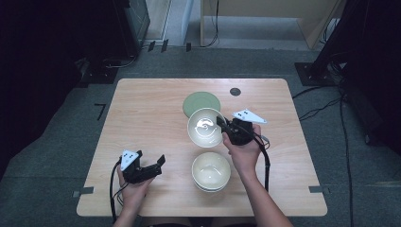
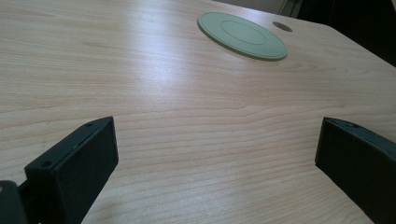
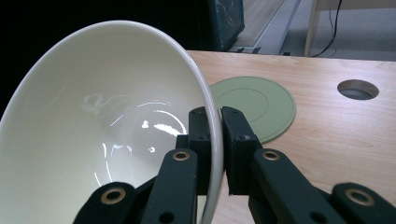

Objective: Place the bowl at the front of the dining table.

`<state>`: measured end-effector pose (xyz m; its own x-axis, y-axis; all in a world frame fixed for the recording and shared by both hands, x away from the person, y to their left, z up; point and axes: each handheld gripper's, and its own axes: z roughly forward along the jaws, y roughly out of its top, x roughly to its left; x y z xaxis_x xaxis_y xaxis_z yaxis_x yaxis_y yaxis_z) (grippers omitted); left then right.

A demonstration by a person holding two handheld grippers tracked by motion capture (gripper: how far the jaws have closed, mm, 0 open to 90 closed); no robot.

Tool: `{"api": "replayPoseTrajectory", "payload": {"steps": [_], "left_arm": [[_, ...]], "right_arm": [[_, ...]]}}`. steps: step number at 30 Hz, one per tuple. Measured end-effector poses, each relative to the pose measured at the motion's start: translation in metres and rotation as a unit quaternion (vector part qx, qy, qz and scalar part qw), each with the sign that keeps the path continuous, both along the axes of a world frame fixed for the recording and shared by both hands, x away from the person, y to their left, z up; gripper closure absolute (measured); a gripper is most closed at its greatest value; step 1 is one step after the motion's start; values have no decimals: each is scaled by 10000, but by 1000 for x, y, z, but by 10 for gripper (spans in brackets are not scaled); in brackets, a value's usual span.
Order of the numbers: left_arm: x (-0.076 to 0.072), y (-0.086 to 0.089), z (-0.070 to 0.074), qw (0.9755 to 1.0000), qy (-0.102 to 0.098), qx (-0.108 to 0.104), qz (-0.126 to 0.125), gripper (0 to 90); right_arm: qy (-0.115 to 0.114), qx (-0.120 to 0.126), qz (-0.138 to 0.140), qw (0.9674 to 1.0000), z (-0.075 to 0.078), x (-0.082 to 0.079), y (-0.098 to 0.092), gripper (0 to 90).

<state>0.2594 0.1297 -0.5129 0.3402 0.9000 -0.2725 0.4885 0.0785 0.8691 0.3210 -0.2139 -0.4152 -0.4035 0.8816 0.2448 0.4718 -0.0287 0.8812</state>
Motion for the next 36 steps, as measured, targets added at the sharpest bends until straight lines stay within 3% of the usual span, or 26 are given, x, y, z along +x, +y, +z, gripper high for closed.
{"api": "replayPoseTrajectory", "payload": {"steps": [21,36], "left_arm": [[0,-3,0,9999,-17,49,-91,0],[0,-3,0,9999,-22,78,-112,0]], "right_arm": [[169,-70,-38,9998,-2,45,9,846],[494,-113,-149,9986,-12,78,16,846]]}}
